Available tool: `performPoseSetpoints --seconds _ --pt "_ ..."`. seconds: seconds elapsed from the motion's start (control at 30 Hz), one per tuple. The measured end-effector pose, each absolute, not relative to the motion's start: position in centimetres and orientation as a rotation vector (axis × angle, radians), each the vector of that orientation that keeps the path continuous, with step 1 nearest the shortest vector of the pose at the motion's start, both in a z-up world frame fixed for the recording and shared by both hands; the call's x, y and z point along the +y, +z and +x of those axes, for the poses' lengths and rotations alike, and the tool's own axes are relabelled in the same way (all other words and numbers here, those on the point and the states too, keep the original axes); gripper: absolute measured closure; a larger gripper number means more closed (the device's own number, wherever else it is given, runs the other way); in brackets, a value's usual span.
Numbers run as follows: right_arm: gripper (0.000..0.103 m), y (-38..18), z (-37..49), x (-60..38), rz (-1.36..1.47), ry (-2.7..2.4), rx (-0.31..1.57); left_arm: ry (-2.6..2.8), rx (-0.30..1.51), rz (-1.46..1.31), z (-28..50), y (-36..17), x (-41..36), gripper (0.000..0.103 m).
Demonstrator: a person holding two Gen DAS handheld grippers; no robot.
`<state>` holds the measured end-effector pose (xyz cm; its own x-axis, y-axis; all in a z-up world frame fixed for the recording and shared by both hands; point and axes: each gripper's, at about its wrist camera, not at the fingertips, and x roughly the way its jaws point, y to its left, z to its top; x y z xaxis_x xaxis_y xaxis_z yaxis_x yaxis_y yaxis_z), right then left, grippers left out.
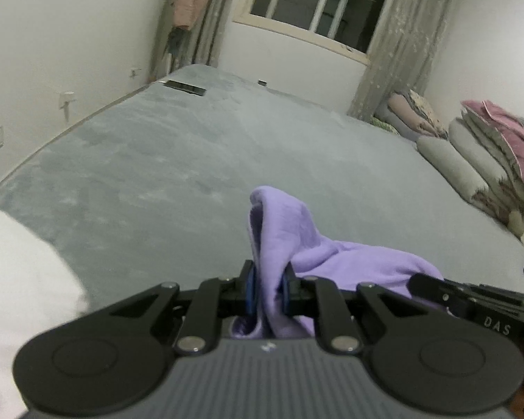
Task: Fold clothes
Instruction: 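Lift the folded lavender pants with both grippers and carry them toward the white clothes stack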
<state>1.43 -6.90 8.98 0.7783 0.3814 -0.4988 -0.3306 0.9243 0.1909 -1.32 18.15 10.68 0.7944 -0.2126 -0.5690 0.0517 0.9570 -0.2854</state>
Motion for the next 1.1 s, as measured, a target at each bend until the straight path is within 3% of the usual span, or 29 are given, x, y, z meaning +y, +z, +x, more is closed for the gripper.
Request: performPoseSetpoints --seconds 0.4,0.57,0.83,1.1 --pt "0.091 13.2 -2.2 4.3 0.127 0.639 0.447 0.028 0.534 -0.256 -8.6 20.9 32.5 0.091" --pt "0.091 13.2 -5.9 11.5 0.119 0.756 0.423 0.112 0.544 -0.23 -12.5 22.2 38.2 0.091" --pt "0.091 7.3 -9.6 17.7 0.161 0.78 0.6 0.115 0.661 -0.262 -14.4 15.4 44.0 0.09" --pt "0.091 7.4 -9.9 18.0 0.16 0.717 0.566 0.113 0.635 -0.278 -15.0 15.2 45.1 0.08"
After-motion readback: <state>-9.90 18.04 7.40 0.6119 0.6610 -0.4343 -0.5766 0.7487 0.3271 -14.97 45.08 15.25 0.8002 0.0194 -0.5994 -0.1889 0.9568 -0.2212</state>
